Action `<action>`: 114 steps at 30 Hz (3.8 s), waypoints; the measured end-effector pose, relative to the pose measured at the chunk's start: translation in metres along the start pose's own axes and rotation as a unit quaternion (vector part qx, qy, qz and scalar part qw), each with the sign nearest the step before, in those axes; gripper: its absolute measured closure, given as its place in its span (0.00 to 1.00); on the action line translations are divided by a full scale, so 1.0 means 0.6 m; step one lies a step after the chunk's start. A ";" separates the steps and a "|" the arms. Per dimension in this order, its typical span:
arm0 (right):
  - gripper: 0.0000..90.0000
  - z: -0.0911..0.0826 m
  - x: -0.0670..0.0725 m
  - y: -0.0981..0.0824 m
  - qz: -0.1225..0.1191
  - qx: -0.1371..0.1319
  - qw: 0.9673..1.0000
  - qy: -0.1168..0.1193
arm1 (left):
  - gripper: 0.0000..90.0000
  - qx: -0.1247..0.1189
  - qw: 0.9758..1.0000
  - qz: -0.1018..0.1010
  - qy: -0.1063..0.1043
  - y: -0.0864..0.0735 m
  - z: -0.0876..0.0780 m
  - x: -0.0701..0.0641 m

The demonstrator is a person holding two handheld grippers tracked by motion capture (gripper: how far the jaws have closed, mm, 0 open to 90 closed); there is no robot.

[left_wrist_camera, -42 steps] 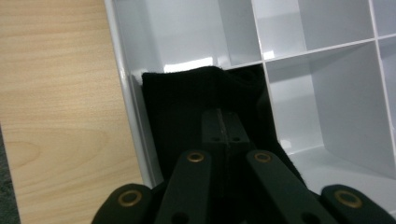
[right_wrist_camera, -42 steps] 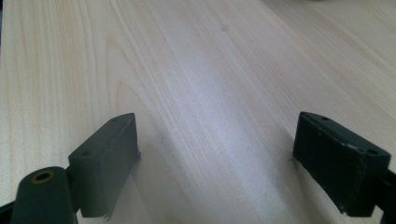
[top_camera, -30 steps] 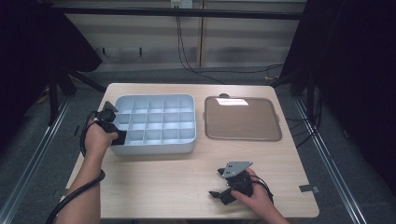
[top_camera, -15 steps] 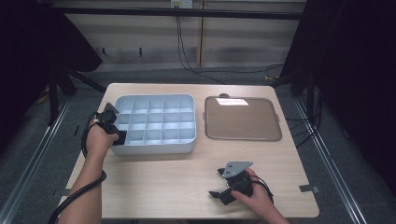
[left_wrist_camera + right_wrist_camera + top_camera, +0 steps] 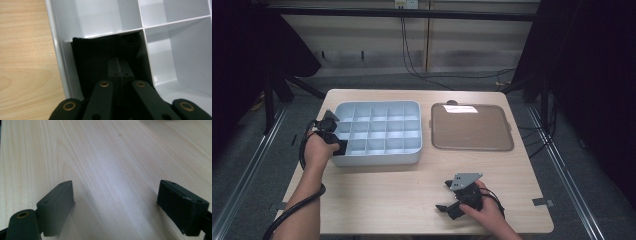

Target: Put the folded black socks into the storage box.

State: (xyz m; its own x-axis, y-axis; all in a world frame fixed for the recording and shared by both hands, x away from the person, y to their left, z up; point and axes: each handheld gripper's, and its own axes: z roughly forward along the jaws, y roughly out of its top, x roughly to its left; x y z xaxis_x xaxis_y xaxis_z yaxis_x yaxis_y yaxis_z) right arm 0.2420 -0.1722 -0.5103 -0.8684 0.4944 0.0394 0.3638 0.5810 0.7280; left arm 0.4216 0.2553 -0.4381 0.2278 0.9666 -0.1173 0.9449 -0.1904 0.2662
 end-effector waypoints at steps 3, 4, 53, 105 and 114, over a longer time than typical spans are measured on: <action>0.15 0.000 0.000 0.000 -0.001 -0.001 1.000 0.000 | 0.96 -0.002 1.000 -0.003 -0.006 0.001 -0.004 -0.001; 0.15 0.000 0.000 0.000 -0.001 -0.001 1.000 0.000 | 0.95 -0.001 1.000 0.000 -0.005 0.002 -0.006 -0.001; 0.15 0.000 0.000 0.000 -0.001 -0.001 1.000 0.000 | 0.45 -0.045 0.999 0.011 -0.019 0.003 -0.074 -0.010; 0.15 0.000 0.000 0.000 -0.001 0.000 1.000 0.001 | 0.31 -0.074 0.993 0.062 -0.069 -0.035 -0.093 -0.043; 0.15 0.000 0.000 0.000 -0.002 -0.001 1.000 0.000 | 0.31 -0.077 0.991 0.072 -0.079 -0.043 -0.095 -0.049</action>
State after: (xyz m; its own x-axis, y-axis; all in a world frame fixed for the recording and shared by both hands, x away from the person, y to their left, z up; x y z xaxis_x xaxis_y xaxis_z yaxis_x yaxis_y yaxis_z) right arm 0.2423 -0.1722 -0.5104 -0.8696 0.4924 0.0373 0.3606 0.5818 0.7290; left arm 0.3771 0.2415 -0.3870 0.4038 0.8898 -0.2124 0.8555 -0.2851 0.4323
